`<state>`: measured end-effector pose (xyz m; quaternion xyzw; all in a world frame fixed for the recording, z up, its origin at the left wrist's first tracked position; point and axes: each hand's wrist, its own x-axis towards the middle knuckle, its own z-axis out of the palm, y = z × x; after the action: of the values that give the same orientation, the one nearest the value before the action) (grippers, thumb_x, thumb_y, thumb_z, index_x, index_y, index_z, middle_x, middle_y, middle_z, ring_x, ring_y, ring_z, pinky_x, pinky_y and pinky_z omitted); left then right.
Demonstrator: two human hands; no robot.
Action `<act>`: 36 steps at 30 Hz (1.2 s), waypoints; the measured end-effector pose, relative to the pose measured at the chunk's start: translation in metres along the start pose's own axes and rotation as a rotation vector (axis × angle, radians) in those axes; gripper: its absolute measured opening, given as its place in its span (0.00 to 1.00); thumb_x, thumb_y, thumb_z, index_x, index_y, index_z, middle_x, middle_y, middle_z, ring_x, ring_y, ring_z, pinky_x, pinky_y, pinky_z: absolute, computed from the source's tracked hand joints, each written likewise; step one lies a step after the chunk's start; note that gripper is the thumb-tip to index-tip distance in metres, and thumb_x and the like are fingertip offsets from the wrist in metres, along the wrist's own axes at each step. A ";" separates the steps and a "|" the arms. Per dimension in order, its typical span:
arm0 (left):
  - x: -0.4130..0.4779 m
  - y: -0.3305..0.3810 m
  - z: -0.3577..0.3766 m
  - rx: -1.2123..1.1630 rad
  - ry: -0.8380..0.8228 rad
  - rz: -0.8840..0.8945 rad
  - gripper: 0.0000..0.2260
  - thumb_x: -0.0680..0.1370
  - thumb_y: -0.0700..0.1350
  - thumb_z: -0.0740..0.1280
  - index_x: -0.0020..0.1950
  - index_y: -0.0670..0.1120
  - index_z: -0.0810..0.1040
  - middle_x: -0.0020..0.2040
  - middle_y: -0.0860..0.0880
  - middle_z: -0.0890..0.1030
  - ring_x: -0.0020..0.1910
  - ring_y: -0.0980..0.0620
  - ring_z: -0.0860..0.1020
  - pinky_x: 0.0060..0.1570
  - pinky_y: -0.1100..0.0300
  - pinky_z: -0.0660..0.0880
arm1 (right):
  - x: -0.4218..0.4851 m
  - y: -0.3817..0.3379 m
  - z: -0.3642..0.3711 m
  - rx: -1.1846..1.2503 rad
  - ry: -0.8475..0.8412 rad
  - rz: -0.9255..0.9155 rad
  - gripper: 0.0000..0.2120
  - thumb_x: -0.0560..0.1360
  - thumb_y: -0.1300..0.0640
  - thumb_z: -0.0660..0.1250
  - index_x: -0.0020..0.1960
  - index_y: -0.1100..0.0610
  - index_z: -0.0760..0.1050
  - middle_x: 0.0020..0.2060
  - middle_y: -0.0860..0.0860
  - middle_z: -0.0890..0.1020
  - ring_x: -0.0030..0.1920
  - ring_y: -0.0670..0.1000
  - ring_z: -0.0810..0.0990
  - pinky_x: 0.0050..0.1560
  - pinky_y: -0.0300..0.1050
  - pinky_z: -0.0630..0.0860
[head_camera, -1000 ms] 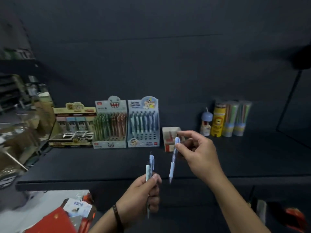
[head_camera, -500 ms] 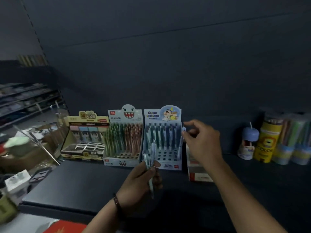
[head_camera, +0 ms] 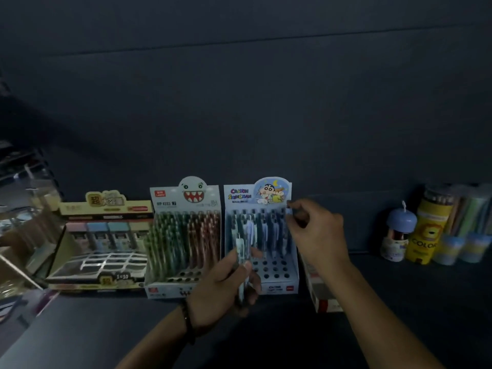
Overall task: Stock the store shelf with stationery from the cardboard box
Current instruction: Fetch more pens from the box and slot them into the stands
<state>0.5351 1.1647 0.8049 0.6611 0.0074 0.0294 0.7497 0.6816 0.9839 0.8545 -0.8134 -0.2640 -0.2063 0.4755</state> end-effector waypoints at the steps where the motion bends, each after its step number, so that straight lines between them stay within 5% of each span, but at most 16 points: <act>1: 0.003 -0.002 -0.002 -0.031 -0.009 -0.012 0.13 0.87 0.46 0.60 0.71 0.47 0.73 0.45 0.39 0.79 0.36 0.43 0.75 0.36 0.52 0.74 | 0.000 -0.002 0.001 -0.007 0.015 0.002 0.09 0.78 0.54 0.75 0.59 0.49 0.84 0.44 0.44 0.87 0.41 0.38 0.83 0.45 0.26 0.76; 6: 0.012 -0.010 -0.008 -0.221 -0.088 -0.093 0.10 0.87 0.45 0.60 0.64 0.45 0.78 0.42 0.43 0.74 0.34 0.47 0.67 0.34 0.55 0.65 | -0.002 -0.005 0.005 -0.101 0.012 -0.018 0.07 0.78 0.55 0.76 0.55 0.49 0.84 0.43 0.42 0.86 0.38 0.35 0.79 0.42 0.24 0.74; 10: 0.009 -0.011 -0.016 -0.356 -0.170 -0.096 0.11 0.86 0.42 0.62 0.67 0.42 0.77 0.42 0.42 0.74 0.36 0.47 0.67 0.36 0.55 0.63 | -0.008 0.000 0.011 -0.145 -0.073 0.060 0.06 0.76 0.58 0.76 0.49 0.48 0.83 0.40 0.42 0.86 0.43 0.41 0.85 0.48 0.43 0.84; 13: 0.008 -0.011 -0.019 -0.354 -0.199 -0.070 0.13 0.83 0.40 0.64 0.68 0.40 0.76 0.43 0.39 0.75 0.35 0.46 0.69 0.36 0.54 0.66 | -0.006 -0.004 0.007 -0.165 -0.105 0.065 0.04 0.77 0.56 0.75 0.48 0.47 0.83 0.38 0.38 0.85 0.42 0.38 0.84 0.44 0.33 0.80; 16: 0.008 -0.011 -0.018 -0.328 -0.187 -0.025 0.14 0.82 0.40 0.66 0.67 0.41 0.78 0.44 0.36 0.77 0.34 0.44 0.73 0.36 0.53 0.70 | -0.007 -0.017 0.000 -0.170 -0.113 0.046 0.05 0.80 0.53 0.72 0.53 0.46 0.85 0.41 0.38 0.86 0.43 0.38 0.84 0.47 0.36 0.81; 19: 0.009 -0.011 -0.018 -0.258 -0.149 0.030 0.13 0.81 0.42 0.67 0.65 0.44 0.81 0.45 0.36 0.80 0.33 0.44 0.75 0.35 0.55 0.71 | -0.019 -0.034 -0.003 0.022 -0.013 0.021 0.07 0.80 0.53 0.73 0.55 0.44 0.86 0.41 0.39 0.87 0.43 0.39 0.85 0.47 0.38 0.82; 28: 0.009 -0.011 -0.023 -0.082 -0.157 0.069 0.11 0.82 0.44 0.67 0.64 0.49 0.81 0.48 0.36 0.83 0.34 0.44 0.79 0.36 0.55 0.75 | -0.036 -0.062 0.020 0.393 -0.179 0.062 0.21 0.76 0.59 0.78 0.65 0.41 0.82 0.38 0.46 0.87 0.41 0.46 0.87 0.48 0.42 0.83; 31: 0.008 -0.011 -0.024 -0.086 -0.150 0.047 0.15 0.82 0.45 0.68 0.69 0.49 0.78 0.51 0.34 0.84 0.36 0.41 0.82 0.39 0.51 0.78 | -0.035 -0.061 0.019 0.430 -0.130 0.053 0.20 0.76 0.61 0.78 0.65 0.45 0.83 0.36 0.50 0.87 0.38 0.48 0.87 0.47 0.47 0.83; 36: 0.003 -0.001 -0.036 -0.010 -0.147 0.008 0.19 0.83 0.47 0.65 0.74 0.56 0.73 0.43 0.31 0.83 0.34 0.38 0.83 0.37 0.48 0.82 | -0.027 -0.053 -0.004 0.382 0.149 -0.009 0.18 0.76 0.62 0.78 0.62 0.47 0.84 0.35 0.47 0.86 0.36 0.46 0.86 0.43 0.38 0.81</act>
<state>0.5367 1.2007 0.7993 0.6578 -0.0502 -0.0163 0.7513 0.6272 0.9961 0.8761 -0.6898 -0.2659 -0.2142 0.6385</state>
